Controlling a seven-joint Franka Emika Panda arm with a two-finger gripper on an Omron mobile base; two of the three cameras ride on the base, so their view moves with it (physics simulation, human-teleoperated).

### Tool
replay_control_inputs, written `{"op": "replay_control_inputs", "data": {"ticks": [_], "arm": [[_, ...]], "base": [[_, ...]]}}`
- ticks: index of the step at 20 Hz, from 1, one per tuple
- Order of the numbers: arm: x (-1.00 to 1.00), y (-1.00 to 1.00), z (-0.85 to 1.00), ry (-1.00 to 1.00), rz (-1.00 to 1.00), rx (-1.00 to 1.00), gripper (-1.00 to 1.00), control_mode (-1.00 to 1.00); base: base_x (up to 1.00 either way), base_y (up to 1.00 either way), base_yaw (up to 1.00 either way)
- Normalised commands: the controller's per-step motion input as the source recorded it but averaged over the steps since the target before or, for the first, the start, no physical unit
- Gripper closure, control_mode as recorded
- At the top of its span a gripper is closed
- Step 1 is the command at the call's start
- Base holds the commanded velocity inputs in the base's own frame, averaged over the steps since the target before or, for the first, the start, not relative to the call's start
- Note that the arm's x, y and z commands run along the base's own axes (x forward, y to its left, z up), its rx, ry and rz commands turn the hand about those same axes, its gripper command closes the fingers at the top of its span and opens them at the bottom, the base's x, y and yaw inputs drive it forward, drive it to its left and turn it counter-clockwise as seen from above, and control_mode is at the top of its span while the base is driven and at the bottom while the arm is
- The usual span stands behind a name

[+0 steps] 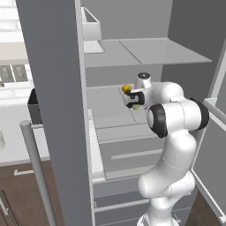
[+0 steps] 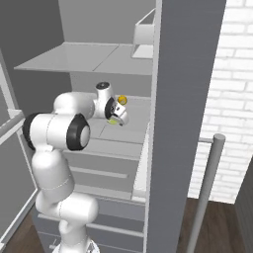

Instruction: Grab a lemon wedge from the fridge and one ice cube from the ice bowl, and put them in the glass of lemonade.

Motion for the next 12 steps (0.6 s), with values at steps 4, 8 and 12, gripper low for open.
{"op": "replay_control_inputs", "data": {"ticks": [4,8,12], "arm": [[0.33,0.00,-0.30,0.00,0.00,0.00,-1.00,-1.00],[0.37,0.00,-0.20,0.00,0.03,0.00,-1.00,-1.00],[0.09,0.00,-0.09,0.00,0.07,0.00,-1.00,-1.00]], "base": [[0.00,0.00,0.00],[0.00,0.00,0.00],[0.00,0.00,0.00]]}}
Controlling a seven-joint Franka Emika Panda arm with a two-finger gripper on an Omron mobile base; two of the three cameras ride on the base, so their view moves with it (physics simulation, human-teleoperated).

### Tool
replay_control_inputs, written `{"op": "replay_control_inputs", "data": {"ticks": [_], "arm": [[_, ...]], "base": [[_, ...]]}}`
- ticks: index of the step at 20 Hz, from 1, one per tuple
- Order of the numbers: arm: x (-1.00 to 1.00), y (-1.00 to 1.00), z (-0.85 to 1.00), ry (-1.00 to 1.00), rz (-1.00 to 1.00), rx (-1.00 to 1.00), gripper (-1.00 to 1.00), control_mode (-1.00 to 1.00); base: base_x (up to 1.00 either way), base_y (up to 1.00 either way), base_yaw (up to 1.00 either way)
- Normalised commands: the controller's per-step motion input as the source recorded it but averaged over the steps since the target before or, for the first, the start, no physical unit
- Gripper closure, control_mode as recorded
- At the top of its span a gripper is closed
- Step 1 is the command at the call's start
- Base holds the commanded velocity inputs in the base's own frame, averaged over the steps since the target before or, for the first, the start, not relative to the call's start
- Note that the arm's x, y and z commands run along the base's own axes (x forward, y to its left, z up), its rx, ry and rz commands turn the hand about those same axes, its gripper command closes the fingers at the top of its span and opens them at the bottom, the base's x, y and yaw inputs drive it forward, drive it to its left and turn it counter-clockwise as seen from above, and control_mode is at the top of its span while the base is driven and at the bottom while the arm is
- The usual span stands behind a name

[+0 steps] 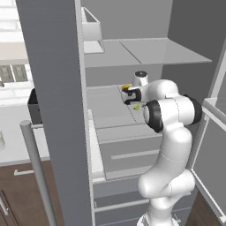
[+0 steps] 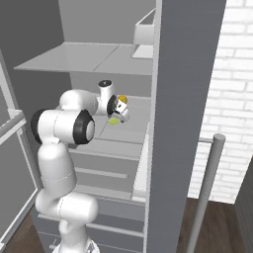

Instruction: Grab a lemon wedge from the fridge and one ice cube from the ice bowl, and put them in the glass of lemonade.

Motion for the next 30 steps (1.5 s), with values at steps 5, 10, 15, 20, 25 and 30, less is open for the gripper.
{"op": "replay_control_inputs", "data": {"ticks": [5,10,15,20,25,30], "arm": [[-0.40,0.00,-0.11,0.00,0.00,0.00,-1.00,-1.00],[-0.25,0.00,-0.18,0.00,0.00,0.00,-1.00,-1.00],[0.19,0.00,-0.19,-0.02,0.00,0.00,-1.00,-1.00],[0.15,0.00,-0.09,0.00,0.00,0.00,-1.00,-1.00],[0.00,0.01,-0.10,0.00,0.00,0.00,-1.00,-1.00],[0.00,0.00,-0.05,0.02,0.00,0.00,1.00,-1.00]], "base": [[0.00,0.00,0.00],[0.00,0.00,0.00],[0.00,0.00,0.00],[0.00,0.00,0.00],[0.00,0.00,0.00],[0.00,0.00,0.00]]}}
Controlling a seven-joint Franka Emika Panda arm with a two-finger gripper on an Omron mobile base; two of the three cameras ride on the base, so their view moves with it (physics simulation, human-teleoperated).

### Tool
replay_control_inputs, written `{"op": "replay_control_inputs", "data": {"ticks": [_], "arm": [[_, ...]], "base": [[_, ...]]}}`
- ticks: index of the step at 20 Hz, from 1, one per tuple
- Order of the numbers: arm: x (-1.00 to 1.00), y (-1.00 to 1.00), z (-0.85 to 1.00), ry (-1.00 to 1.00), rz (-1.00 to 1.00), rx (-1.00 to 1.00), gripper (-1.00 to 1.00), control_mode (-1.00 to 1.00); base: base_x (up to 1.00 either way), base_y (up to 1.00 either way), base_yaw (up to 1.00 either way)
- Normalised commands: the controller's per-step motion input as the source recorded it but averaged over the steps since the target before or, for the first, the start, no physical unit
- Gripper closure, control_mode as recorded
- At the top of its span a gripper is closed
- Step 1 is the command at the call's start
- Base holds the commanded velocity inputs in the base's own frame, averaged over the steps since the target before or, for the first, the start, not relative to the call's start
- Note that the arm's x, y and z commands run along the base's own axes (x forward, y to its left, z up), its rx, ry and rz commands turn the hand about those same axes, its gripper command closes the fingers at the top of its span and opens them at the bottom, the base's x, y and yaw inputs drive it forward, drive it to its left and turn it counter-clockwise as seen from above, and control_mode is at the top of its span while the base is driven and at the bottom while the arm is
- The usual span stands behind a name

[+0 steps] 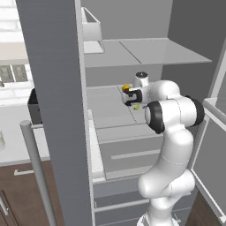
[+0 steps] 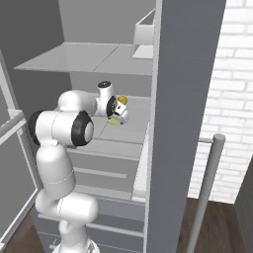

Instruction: Grab a lemon wedge from the fridge and one ice cube from the ice bowl, and put them in the glass of lemonade.

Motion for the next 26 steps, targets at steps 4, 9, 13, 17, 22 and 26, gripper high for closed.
{"op": "replay_control_inputs", "data": {"ticks": [4,9,13,17,22,26], "arm": [[0.00,0.00,-0.04,0.04,0.00,0.00,1.00,-1.00],[0.00,0.00,-0.04,0.05,0.00,0.00,1.00,-1.00],[-0.05,0.00,-0.10,0.02,0.00,0.00,1.00,-1.00],[-0.68,0.00,-0.19,-0.07,0.02,0.00,1.00,-1.00],[-0.80,0.00,-0.10,-0.10,0.05,0.00,1.00,-1.00],[-0.85,0.02,0.07,-0.09,0.08,0.00,1.00,-1.00]], "base": [[0.00,0.00,0.00],[0.00,0.00,0.00],[0.00,0.00,0.00],[0.00,0.00,0.00],[0.00,0.00,0.00],[0.00,0.00,0.00]]}}
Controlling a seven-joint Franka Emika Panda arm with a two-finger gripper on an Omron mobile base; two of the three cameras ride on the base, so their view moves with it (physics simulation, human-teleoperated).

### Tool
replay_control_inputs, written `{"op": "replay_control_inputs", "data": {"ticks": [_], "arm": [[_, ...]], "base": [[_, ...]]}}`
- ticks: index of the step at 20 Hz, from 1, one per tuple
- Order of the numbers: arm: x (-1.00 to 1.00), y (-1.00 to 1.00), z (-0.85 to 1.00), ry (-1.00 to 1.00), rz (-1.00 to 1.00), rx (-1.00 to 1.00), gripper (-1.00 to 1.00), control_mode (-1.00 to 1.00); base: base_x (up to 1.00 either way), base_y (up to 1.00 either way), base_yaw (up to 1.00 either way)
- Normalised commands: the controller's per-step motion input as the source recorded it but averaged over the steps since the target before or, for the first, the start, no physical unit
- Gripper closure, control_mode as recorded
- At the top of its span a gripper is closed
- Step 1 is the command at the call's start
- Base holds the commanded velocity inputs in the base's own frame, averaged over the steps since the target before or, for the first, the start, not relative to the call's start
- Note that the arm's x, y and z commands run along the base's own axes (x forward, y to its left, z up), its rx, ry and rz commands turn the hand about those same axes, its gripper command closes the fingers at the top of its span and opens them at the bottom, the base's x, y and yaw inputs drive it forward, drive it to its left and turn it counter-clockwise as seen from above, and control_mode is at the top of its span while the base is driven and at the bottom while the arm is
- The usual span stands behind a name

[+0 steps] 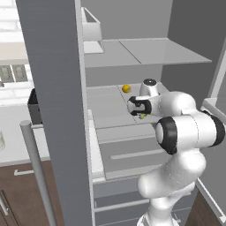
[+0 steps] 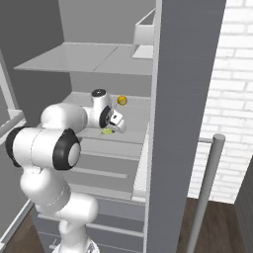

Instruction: Grab a lemon wedge from the fridge and one ice cube from the ice bowl, and put them in the glass of lemonade.

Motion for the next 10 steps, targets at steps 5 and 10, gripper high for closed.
{"op": "replay_control_inputs", "data": {"ticks": [5,10], "arm": [[-0.99,0.13,0.49,0.00,0.07,0.00,1.00,-1.00],[-1.00,0.15,0.77,0.00,0.07,0.00,1.00,-1.00]], "base": [[0.00,0.00,0.00],[0.00,0.00,0.00]]}}
